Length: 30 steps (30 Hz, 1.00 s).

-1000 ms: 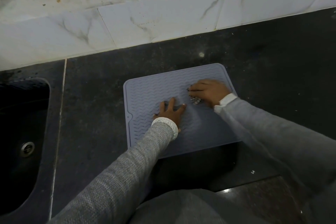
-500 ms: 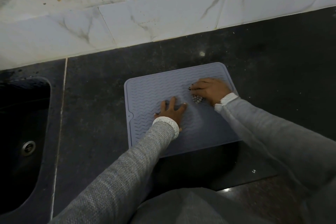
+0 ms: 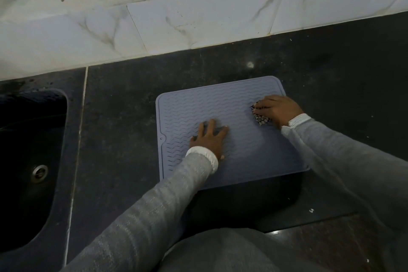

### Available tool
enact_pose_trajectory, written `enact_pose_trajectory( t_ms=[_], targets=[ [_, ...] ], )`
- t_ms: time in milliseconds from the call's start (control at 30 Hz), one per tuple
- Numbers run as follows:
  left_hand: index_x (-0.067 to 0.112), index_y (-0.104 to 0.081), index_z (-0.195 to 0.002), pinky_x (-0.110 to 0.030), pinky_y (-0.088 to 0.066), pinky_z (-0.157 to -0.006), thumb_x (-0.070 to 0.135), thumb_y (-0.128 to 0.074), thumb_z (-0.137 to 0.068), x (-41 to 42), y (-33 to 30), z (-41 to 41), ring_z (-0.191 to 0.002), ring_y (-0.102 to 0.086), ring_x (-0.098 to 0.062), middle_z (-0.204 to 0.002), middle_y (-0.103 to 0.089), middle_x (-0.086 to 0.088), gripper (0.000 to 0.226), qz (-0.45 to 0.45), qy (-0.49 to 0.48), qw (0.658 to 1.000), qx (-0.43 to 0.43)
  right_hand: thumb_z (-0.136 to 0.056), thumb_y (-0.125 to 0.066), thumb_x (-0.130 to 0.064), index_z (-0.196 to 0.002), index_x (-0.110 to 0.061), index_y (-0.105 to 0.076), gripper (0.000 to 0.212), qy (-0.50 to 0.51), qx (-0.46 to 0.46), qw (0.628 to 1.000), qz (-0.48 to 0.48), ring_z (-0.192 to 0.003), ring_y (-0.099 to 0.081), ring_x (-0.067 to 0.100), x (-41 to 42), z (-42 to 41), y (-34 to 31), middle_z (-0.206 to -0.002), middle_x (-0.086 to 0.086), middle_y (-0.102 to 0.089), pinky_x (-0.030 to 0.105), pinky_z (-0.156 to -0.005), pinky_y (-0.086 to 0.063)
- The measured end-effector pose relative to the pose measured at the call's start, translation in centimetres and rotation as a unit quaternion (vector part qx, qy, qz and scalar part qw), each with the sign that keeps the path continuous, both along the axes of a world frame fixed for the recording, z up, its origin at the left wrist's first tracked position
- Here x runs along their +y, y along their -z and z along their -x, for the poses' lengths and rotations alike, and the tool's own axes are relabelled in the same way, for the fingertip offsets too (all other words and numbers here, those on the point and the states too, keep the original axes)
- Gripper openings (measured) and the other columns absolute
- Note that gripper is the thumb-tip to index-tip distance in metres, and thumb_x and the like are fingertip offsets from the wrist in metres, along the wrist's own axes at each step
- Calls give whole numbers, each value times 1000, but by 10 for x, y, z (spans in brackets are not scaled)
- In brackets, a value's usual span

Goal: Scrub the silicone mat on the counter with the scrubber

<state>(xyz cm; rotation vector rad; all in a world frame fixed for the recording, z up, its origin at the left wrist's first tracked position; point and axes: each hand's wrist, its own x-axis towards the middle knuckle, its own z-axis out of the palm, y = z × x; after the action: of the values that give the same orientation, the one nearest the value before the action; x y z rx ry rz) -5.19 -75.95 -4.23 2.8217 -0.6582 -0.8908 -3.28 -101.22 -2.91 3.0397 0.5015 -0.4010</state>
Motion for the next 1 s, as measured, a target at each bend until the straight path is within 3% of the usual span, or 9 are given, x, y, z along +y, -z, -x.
enact_pose_trajectory(
  t_ms=[167, 300, 433, 567, 700, 867, 1000],
  targets=[
    [29, -20, -146, -52, -18, -114, 50, -59, -84, 27, 6, 23, -143, -3, -31, -154, -5, -7, 76, 44, -66, 993, -89, -86, -62, -18, -129, -26, -54, 44, 26, 8, 1000, -4, -131, -39, 22, 3, -1, 1, -140, -5, -48, 37, -104, -36],
    [30, -24, -144, -52, -22, -113, 52, -59, -83, 25, 4, 20, -142, -6, -30, -153, -9, -7, 74, 35, -64, 994, -86, -86, -63, -21, -125, -21, -58, 40, 50, -1, 997, -51, -125, -46, 26, 24, -10, -3, -136, 2, -54, 38, -107, -36],
    [32, -21, -145, -53, -22, -111, 54, -57, -83, 23, 3, 19, -142, -3, -32, -153, -5, -6, 74, 16, -62, 995, -71, -90, -56, -22, -129, -21, -54, 38, 41, -27, 991, -126, -129, -41, 25, 82, -17, -8, -139, 2, -50, 39, -111, -27],
    [33, -21, -145, -51, -23, -112, 49, -60, -82, 24, 4, 18, -141, -4, -32, -153, -5, -5, 75, 15, -60, 995, -75, -93, -49, -27, -135, -26, -45, 43, -81, 21, 996, -25, -137, -28, 21, 126, -15, -5, -148, -4, -36, 39, -114, -21],
    [31, -21, -145, -51, -24, -113, 47, -63, -81, 27, 3, 11, -142, -3, -34, -153, -3, -6, 79, 5, -44, 998, -45, -98, -34, -33, -141, -27, -35, 44, -21, 65, 997, -30, -139, -23, 19, 92, -6, -5, -152, -6, -28, 39, -114, -19],
    [31, -21, -145, -53, -25, -111, 46, -65, -81, 25, -2, 12, -142, 0, -34, -154, -3, -6, 79, 4, -47, 998, -40, -90, -56, -23, -137, -30, -42, 50, -55, 42, 995, 76, -135, -31, 21, 52, -1, -7, -148, -7, -36, 42, -109, -32],
    [33, -20, -145, -54, -25, -111, 45, -65, -81, 23, -5, 11, -142, 1, -34, -154, 0, -5, 79, -3, -50, 998, -29, -89, -56, -17, -135, -27, -45, 48, -25, 5, 1000, -3, -133, -35, 23, 84, -9, -5, -146, -3, -42, 42, -111, -30]
  ],
)
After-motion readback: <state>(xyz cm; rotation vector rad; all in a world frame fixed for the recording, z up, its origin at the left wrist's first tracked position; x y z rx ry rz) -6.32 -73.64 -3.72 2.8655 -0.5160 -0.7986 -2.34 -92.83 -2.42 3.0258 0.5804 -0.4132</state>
